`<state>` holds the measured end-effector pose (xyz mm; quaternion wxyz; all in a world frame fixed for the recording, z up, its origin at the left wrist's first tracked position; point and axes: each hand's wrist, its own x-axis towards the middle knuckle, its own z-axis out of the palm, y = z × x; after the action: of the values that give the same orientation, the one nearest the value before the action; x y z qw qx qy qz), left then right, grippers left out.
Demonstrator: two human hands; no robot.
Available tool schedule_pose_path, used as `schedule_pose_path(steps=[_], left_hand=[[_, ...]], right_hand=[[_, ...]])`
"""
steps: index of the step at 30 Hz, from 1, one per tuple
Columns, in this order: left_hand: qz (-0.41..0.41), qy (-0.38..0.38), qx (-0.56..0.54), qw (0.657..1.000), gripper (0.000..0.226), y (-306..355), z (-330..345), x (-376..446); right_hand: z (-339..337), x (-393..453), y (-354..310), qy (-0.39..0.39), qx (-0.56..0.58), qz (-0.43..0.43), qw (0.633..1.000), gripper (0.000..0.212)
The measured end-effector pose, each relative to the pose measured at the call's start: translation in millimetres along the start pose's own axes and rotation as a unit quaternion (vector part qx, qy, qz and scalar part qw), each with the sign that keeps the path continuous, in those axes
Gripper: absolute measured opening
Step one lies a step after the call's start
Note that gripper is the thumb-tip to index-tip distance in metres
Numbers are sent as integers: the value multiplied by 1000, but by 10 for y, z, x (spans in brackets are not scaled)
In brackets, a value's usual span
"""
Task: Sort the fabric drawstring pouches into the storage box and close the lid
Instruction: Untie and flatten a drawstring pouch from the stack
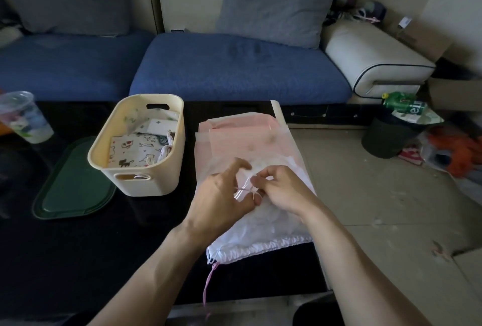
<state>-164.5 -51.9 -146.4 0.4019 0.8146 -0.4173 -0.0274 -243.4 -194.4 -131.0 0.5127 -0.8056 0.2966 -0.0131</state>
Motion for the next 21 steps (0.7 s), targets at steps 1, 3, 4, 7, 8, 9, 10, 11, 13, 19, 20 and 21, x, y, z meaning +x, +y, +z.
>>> schedule_pose_path(steps=[1,3,4,7,8,9,10,11,13,19,20,21], left_hand=[[20,20,6,1000,31,19,25,-12],[50,51,24,997,12,33,64,-29],[59,64,47,995,6,38,74,-41],[69,79,94,990,9,73,79,-61],[49,62,75,994,13,87,71,-64],[13,31,41,999,15,99,58,-57],[-33,-8,2,999,16,96,38,-39],[-81,-45,-31,995,16,91,8,-15],[-154,-95,-74,981,13,90,-72,35],[-312,-210,-247,893,16,94,-226,71],[-330,-218,-277,876,19,84,-241,73],[-343,-224,-304,860,24,70,-248,74]], right_hand=[[-1,5,-1,5,13,0,1000,22],[-8,11,8,1,53,-9,999,25],[-3,12,12,-6,72,-16,997,25],[1,30,17,3,79,-33,996,21],[-26,24,4,-7,72,-30,997,29],[-78,12,-10,-33,57,-29,997,39],[-154,-10,-24,-72,29,-34,996,48],[-237,-38,-32,-117,-2,-41,992,54],[-367,-93,-43,-185,-29,-62,980,57],[-245,-113,-8,-133,-63,-130,981,34],[-207,-106,-2,-111,-79,-156,978,27],[-171,-92,12,-85,-96,-177,976,22]])
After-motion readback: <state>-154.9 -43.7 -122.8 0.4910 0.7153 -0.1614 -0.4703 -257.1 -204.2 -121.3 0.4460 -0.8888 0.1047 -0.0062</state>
